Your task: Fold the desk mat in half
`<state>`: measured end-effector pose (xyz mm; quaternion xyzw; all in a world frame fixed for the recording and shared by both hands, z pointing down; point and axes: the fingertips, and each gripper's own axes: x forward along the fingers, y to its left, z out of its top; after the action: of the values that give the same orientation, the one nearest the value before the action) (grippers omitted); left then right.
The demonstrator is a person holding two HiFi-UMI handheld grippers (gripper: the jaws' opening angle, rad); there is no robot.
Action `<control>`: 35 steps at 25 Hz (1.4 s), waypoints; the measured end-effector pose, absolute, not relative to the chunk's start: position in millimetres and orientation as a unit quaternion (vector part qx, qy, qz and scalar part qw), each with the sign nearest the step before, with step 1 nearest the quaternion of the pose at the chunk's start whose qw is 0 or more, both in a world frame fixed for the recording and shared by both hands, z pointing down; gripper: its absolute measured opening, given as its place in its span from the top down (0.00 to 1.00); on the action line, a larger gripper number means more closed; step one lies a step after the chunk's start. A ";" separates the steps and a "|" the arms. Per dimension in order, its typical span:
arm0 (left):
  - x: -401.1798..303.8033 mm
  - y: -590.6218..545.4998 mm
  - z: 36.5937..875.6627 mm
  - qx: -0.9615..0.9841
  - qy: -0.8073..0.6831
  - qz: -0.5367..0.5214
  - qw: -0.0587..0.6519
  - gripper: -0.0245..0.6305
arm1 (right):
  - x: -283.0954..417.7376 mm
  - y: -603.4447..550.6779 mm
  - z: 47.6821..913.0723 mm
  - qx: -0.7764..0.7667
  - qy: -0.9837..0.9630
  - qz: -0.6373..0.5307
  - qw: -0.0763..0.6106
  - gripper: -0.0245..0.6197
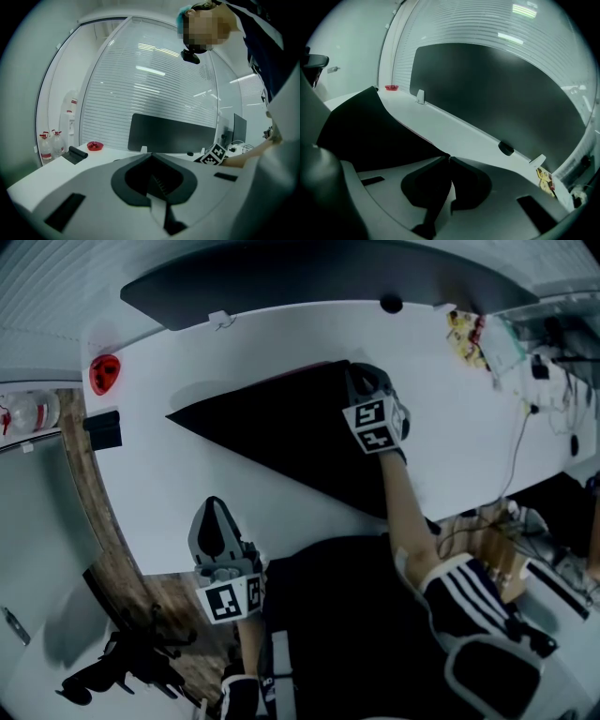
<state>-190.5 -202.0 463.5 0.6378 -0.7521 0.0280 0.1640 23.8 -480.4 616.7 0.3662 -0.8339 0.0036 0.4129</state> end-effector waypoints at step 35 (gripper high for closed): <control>-165.7 -143.4 416.1 0.623 -0.776 0.004 0.099 0.96 | 11.0 -445.6 540.2 0.374 -0.870 -0.008 0.321 0.79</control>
<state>-165.7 -143.4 416.1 0.6231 -0.7758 0.0037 0.0987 11.0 -445.6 540.2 0.3739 -0.8699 -0.0081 0.3214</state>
